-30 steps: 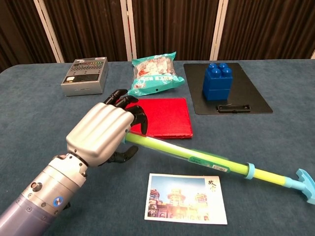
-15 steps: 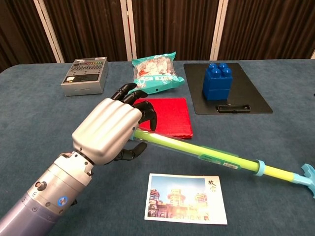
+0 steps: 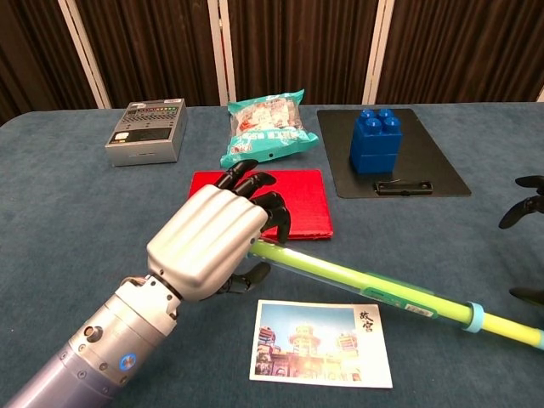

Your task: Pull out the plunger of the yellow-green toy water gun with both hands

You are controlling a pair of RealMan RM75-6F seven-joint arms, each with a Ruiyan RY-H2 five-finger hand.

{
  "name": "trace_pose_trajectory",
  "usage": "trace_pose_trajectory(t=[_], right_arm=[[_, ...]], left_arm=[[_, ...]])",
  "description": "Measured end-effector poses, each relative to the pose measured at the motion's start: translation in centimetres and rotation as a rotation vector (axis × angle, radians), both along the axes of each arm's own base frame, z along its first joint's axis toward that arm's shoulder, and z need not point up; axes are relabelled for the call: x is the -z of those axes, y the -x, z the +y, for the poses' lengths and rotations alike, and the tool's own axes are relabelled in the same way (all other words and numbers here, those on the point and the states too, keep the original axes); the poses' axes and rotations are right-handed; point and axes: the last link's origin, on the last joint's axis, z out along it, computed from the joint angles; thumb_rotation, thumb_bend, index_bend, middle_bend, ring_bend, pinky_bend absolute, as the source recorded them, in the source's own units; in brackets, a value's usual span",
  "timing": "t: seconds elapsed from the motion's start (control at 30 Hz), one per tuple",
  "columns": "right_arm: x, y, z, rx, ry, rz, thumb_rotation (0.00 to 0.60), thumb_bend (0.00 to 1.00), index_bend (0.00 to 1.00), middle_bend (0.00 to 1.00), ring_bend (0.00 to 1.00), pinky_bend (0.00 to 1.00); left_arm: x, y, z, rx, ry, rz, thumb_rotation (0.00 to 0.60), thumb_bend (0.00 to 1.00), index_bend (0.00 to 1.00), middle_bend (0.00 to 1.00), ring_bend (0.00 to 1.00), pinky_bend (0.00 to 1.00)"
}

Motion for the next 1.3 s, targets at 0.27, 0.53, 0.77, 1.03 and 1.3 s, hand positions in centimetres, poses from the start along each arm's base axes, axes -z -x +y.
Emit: trace_pose_trajectory(t=[0.27, 0.53, 0.77, 1.03, 1.3], right_arm=[[-0.8, -0.2, 1.1, -0.002, 0.018, 0.027, 0.6, 0.2, 0.33, 0.02, 0.0, 0.0], [-1.9, -0.1, 2.2, 0.016, 0.042, 0.044, 0.6, 0.2, 0.31, 0.02, 0.0, 0.0], [-1.7, 0.1, 3.9, 0.032, 0.024, 0.041, 0.6, 0.2, 0.31, 0.01, 0.0, 0.0], [-0.8, 0.8, 5.3, 0.068, -0.002, 0.029, 0.6, 0.2, 0.32, 0.01, 0.0, 0.0], [0.6, 1.6, 4.4, 0.1, -0.029, -0.01, 0.6, 0.2, 0.32, 0.02, 0.0, 0.0]], left_arm=[[-0.2, 0.3, 0.6, 0.002, -0.027, 0.022, 0.6, 0.54, 0.79, 0.32, 0.12, 0.05], [-1.2, 0.6, 1.7, 0.009, -0.103, 0.034, 0.6, 0.54, 0.8, 0.32, 0.12, 0.05], [-1.5, 1.4, 1.7, 0.013, -0.14, 0.062, 0.6, 0.54, 0.8, 0.32, 0.12, 0.05], [-1.5, 1.7, 1.4, 0.014, -0.132, 0.057, 0.6, 0.53, 0.8, 0.32, 0.12, 0.05], [-1.3, 1.7, 0.9, 0.021, -0.113, 0.052, 0.6, 0.53, 0.8, 0.32, 0.12, 0.05]])
